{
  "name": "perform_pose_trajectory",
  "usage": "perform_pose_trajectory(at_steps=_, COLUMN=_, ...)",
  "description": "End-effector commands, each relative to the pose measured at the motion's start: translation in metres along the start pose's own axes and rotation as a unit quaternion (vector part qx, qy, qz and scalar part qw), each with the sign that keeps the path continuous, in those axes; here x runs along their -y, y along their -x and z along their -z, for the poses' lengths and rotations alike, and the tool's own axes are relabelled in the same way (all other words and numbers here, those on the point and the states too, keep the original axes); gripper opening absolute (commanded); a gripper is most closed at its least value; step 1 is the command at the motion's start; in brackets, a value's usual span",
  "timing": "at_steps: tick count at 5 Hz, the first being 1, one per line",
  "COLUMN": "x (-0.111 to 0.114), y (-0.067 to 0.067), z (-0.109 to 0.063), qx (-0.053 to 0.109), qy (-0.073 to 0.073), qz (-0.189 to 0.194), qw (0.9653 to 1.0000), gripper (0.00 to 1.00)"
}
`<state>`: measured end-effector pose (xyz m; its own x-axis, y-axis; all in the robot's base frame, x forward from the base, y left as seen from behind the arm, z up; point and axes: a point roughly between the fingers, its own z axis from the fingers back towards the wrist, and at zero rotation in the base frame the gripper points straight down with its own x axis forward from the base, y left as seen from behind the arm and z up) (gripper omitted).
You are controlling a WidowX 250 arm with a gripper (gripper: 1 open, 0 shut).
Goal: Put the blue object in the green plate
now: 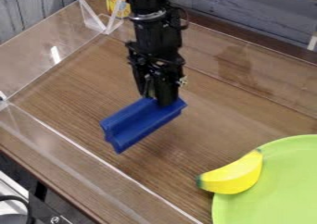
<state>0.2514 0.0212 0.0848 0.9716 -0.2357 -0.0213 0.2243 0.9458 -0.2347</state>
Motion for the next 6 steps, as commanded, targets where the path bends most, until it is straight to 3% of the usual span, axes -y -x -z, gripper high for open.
perform_pose_trajectory(at_steps=1, x=-0.001, y=-0.004, z=-0.015, qx=0.032, qy=-0.008, qz=-0.001, qw=0.9995, gripper=0.0)
perform_pose_trajectory(at_steps=2, x=-0.002, y=-0.002, z=-0.016, qx=0.035, qy=-0.005, qz=-0.005, qw=0.9994, gripper=0.0)
perform_pose_trajectory(at_steps=6, x=0.042, y=-0.001, z=-0.02, qx=0.043, qy=0.012, qz=-0.018, qw=0.9988, gripper=0.0)
